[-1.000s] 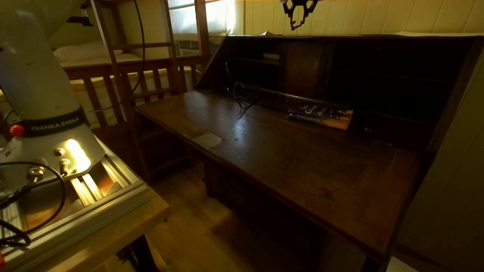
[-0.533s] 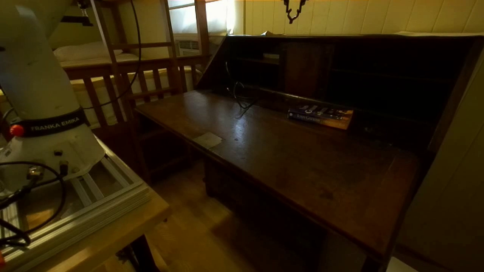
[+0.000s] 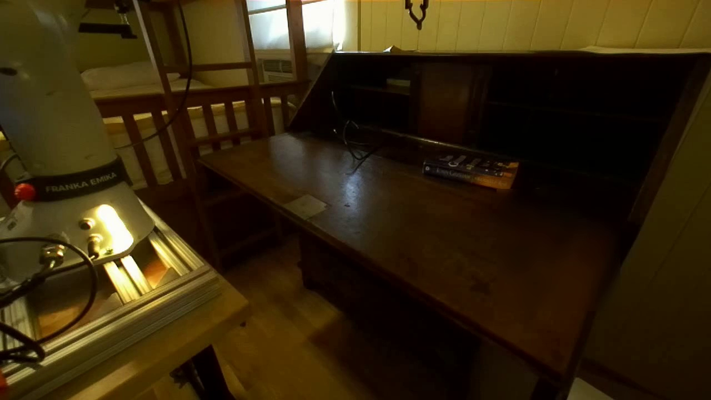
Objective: Put the pen on the top, on the desk shelf
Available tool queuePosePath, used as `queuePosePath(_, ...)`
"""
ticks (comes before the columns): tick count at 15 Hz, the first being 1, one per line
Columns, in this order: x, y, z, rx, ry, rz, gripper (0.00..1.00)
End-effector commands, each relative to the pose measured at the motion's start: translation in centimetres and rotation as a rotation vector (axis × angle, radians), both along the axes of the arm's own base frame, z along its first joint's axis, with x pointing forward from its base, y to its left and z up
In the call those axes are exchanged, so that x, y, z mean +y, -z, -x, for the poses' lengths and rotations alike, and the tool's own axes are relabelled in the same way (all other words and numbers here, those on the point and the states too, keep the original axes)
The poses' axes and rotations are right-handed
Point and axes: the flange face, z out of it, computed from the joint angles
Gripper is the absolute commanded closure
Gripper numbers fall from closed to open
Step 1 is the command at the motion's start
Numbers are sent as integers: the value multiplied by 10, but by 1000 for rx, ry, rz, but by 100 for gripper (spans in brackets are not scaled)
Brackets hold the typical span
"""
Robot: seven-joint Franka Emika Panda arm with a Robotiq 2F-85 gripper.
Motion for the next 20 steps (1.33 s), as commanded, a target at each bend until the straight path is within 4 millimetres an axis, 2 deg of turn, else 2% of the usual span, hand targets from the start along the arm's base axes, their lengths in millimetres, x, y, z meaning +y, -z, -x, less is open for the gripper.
queuePosePath(1,-1,-12,32,-23,143,26,76)
queuePosePath(6,-6,0,66,-31,188,22,76)
queuePosePath(10,-6,18,94,-32,224,31,76)
queuePosePath(13,1,36,116,-38,252,40,76)
queuePosePath(16,21,54,141,-22,265,62,76)
queuePosePath(20,61,84,181,30,258,93,76)
